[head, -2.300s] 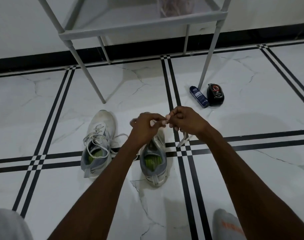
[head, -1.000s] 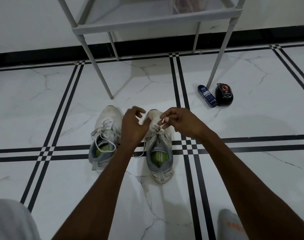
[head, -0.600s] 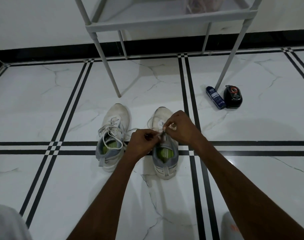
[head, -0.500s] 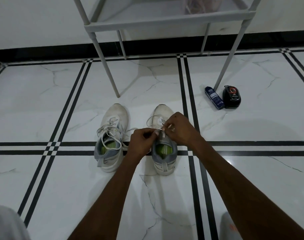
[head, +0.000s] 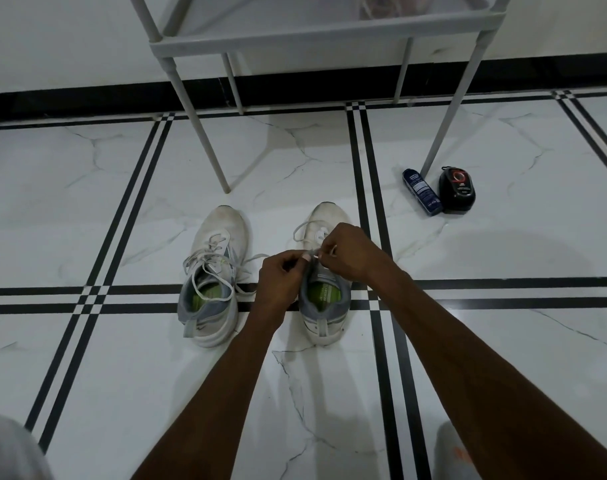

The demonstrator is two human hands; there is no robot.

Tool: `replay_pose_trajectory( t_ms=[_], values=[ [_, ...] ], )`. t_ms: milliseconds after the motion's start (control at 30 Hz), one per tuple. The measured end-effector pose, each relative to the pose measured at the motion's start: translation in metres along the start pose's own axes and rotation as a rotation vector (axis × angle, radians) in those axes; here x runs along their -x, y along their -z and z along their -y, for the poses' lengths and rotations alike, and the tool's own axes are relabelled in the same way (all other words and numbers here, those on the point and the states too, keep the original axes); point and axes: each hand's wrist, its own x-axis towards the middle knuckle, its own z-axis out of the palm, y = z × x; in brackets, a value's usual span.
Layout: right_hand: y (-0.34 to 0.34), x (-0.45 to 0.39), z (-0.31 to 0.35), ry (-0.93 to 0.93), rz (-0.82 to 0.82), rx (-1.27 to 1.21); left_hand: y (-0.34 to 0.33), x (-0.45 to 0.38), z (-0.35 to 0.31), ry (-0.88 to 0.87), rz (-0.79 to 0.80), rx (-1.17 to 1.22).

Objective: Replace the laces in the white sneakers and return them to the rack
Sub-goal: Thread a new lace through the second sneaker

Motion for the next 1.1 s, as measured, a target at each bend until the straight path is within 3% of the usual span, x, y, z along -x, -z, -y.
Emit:
replay_pose_trajectory(
  t_ms=[100,233,400,433,567,900,967,1100],
  values=[
    [-0.006,-0.001,-0.007,-0.059,-0.037,-0.075,-0.002,0.002,-0.006,-0.038,0.040,-0.060],
    [-0.014,0.003,-0.012,-0.202,-0.134,-0.296,-0.003,-0.001,-0.010,0.098,0.024,-0.028],
    [-0.025,0.011,-0.005,-0.209,-0.472,-0.389,-0.008,-0.010,-0.009,0.149,-0.042,0.037],
    [-0.024,0.012,-0.004,-0.197,-0.464,-0.362,-0.010,-0.012,-0.009,0.148,-0.064,0.022],
    [-0.012,0.014,-0.002,-0.229,-0.164,-0.321,-0.017,-0.016,-0.005,0.052,-0.167,-0.068],
    [-0.017,0.014,0.003,-0.279,-0.141,-0.337,-0.020,-0.015,-0.004,-0.019,-0.150,-0.203],
    [-0.016,0.013,-0.001,-0.330,-0.137,-0.394,-0.012,-0.018,-0.012,-0.010,-0.283,-0.172],
    [-0.016,0.015,-0.007,-0.390,-0.128,-0.539,0.037,-0.022,-0.041,-0.037,-0.784,-0.052]
  ],
)
